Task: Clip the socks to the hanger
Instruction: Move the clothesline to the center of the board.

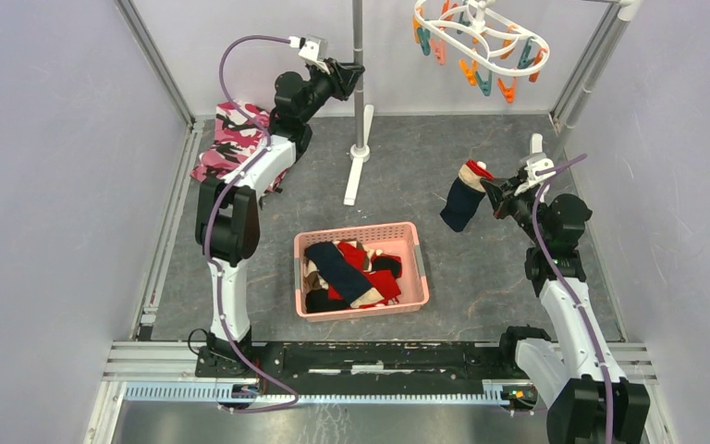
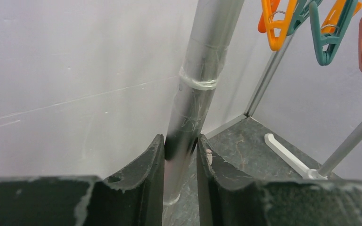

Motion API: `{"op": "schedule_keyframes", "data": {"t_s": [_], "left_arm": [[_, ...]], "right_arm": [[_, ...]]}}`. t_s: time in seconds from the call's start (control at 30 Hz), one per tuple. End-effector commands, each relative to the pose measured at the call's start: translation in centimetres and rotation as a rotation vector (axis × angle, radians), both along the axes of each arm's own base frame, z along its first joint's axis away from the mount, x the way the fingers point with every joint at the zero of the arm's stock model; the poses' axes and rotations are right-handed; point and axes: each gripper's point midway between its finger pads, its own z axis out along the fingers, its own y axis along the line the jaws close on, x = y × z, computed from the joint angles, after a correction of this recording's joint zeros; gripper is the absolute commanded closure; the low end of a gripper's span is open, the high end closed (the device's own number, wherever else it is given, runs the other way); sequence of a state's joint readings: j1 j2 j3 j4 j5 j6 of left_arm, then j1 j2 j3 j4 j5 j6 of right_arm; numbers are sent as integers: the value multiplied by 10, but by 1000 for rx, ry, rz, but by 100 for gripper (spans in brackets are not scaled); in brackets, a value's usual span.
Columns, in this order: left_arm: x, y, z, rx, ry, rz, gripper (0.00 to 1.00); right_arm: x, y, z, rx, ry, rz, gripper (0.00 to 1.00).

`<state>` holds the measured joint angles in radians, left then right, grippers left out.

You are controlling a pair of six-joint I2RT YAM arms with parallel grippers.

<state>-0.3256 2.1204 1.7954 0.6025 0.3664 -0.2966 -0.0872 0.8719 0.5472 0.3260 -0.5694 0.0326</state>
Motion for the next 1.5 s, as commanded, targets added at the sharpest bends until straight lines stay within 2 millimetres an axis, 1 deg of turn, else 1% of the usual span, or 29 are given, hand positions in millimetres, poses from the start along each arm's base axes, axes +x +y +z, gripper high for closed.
{"op": "schedule_keyframes", "data": {"t_s": [0.0,0.07,0.13,0.23,0.33,0.47,0.57,0.6,0.63,0.7,0.73,0.8,0.83,0.9,0.97,1.07,1.13,1.17,1.2,1.23,1.33,1.4,1.47], "left_arm": [[-8,2,37,6,-134,40,83],[-13,8,37,25,-145,58,89],[-21,16,41,28,-164,81,91],[-34,35,47,25,-183,123,92],[-45,58,52,-3,-182,166,92],[-51,91,49,-45,-146,225,93],[-52,123,45,-86,-108,298,93],[-53,138,46,-100,-102,332,93],[-53,150,40,-115,-79,366,93],[-57,168,38,-129,-64,412,93],[-58,174,33,-132,-49,433,92],[-63,185,31,-128,-39,468,92],[-65,189,25,-123,-20,488,90],[-68,197,23,-128,-6,522,80],[-73,202,25,-142,8,540,65],[-82,211,36,-194,31,575,41],[-92,214,47,-232,49,584,30],[-94,214,46,-238,73,581,26],[-101,213,52,-257,83,571,21],[-107,211,54,-274,98,557,18],[-125,202,57,-326,133,489,12],[-137,189,59,-370,159,402,9],[-148,172,66,-392,164,291,8]], "right_arm": [[-3,4,25,-4,-70,20,100],[-3,3,24,-3,-69,19,100],[-3,4,25,-3,-71,22,100],[-4,4,26,-3,-73,24,100],[-5,5,27,2,-75,29,100],[-6,7,28,8,-78,41,100],[-7,10,29,12,-81,54,100],[-8,10,30,12,-83,58,100],[-8,10,30,10,-83,59,100],[-7,11,29,8,-83,60,100],[-7,11,29,8,-83,62,100],[-7,12,29,9,-82,67,100],[-7,13,30,9,-83,69,100],[-7,14,29,9,-81,77,100],[-6,16,29,10,-77,81,100],[-7,18,27,9,-74,90,100],[-6,18,28,9,-73,94,100],[-6,19,28,8,-73,98,100],[-6,20,29,6,-73,99,100],[-5,20,29,3,-74,101,100],[-4,23,29,2,-72,108,100],[-2,25,30,10,-66,117,100],[0,28,30,20,-61,126,100]]}}
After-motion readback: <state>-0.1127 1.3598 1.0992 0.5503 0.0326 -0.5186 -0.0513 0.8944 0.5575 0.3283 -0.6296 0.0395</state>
